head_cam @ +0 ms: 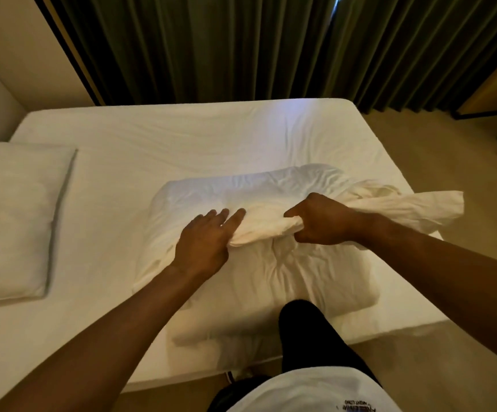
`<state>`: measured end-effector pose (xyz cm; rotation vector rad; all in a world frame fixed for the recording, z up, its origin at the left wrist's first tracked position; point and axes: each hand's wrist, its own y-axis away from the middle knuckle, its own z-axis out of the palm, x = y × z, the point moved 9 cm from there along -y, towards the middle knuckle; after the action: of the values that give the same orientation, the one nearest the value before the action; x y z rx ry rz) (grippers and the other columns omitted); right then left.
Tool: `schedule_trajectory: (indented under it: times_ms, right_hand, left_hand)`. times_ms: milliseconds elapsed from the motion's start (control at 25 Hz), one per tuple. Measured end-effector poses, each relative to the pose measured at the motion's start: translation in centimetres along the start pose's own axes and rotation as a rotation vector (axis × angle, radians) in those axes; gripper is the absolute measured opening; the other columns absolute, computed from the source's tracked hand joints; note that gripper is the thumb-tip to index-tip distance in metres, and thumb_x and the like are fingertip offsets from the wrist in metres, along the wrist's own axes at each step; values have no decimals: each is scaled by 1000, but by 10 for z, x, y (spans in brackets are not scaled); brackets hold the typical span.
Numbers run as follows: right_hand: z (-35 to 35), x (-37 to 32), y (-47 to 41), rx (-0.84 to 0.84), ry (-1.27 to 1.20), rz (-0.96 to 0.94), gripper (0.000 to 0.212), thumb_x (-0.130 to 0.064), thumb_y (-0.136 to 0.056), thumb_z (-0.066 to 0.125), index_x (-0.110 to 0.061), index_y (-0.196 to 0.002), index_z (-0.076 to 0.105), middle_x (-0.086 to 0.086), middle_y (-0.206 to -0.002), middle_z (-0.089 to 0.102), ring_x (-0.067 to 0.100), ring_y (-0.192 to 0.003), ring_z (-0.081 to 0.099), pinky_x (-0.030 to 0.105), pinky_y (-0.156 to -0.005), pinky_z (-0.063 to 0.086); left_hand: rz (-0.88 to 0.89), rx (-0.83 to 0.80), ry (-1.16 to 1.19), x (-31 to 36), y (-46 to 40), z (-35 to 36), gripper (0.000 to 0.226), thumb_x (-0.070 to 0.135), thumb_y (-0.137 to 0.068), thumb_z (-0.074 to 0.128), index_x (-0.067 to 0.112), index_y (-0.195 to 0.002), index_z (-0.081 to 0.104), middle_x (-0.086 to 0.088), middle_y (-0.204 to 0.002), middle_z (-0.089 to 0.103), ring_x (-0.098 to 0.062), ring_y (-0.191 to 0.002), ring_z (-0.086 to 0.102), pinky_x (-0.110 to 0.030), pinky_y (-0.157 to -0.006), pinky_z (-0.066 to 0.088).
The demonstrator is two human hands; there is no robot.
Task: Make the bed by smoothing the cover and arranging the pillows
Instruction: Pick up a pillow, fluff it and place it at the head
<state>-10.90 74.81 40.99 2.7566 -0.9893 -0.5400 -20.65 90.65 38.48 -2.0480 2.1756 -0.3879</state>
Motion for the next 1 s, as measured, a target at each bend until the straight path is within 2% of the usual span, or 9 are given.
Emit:
schedule_trajectory:
  times_ms: [120, 240, 360, 480, 560, 680, 800, 920, 1000]
  right_hand:
    - [10, -15, 31, 26, 63, -211, 18, -30, -75, 66, -25, -90, 73, -1, -82, 74, 23, -80, 70, 29, -73, 51]
    - [73, 7, 67, 51, 165, -238, 34, -39, -65, 79, -31, -98, 74, 0, -82, 74, 23, -73, 71, 30, -66, 55]
    - [199, 39, 103, -263, 177, -99, 40, -34, -82, 68, -21, -120, 61, 9, -113, 66, 31, -101, 65, 40, -87, 47]
    - [308, 84, 161, -685, 168, 186, 62, -40, -95, 54, -15, -147, 34, 18, -151, 33, 37, -136, 36, 48, -110, 28]
    - [326, 93, 174, -682, 70, 248, 61, -40, -96, 51, -14, -148, 33, 18, -154, 30, 35, -138, 34, 47, -112, 30]
    - [306, 106, 157, -478, -70, 295, 43, -29, -97, 49, -11, -135, 45, 16, -145, 40, 33, -132, 42, 41, -105, 38]
    - [264, 118, 126, -244, -102, 310, 29, -26, -94, 48, -10, -117, 56, 11, -121, 54, 29, -111, 55, 38, -87, 45]
    - [227, 116, 93, 5, 91, 195, 36, -28, -88, 54, -13, -119, 63, 12, -122, 57, 31, -114, 54, 42, -95, 41]
    - [214, 124, 71, 60, 177, 176, 56, -39, -85, 59, -23, -139, 54, 17, -144, 47, 39, -136, 40, 55, -113, 23]
  left_hand:
    - [99, 8, -37, 28, 20, -6, 85, -3, -60, 78, 16, -140, 56, -19, -128, 66, -42, -111, 66, -52, -89, 56]
    - [122, -128, -53, 63, 66, 39, 88, 2, -57, 82, 17, -140, 56, -20, -129, 65, -42, -113, 65, -54, -92, 55]
    - [71, -622, 29, 87, 132, 126, 86, 30, -71, 82, 25, -148, 45, -12, -145, 54, -31, -127, 58, -49, -108, 44]
    - [-41, -1136, 108, 105, 200, 184, 56, 45, -98, 48, 29, -150, 39, 3, -151, 47, -16, -139, 42, -43, -123, 12]
    - [-140, -1008, 146, 103, 195, 185, 45, 45, -98, 41, 26, -137, 54, 4, -135, 61, -16, -127, 54, -38, -118, 25]
    - [-274, -635, 182, 83, 161, 167, 48, 47, -91, 35, 19, -109, 70, -2, -102, 69, -24, -96, 65, -35, -82, 50]
    - [-369, -443, 36, 46, 138, 152, 60, 50, -84, 34, 12, -113, 69, -11, -105, 65, -34, -96, 64, -42, -78, 53]
    - [-570, -720, -92, 10, 155, 167, 86, 72, -85, 38, 23, -155, 25, -19, -156, 27, -41, -145, 25, -64, -106, 33]
    - [-620, -842, -73, 0, 169, 186, 104, 85, -79, 41, 39, -155, -12, -12, -165, -14, -41, -151, -9, -71, -109, 19]
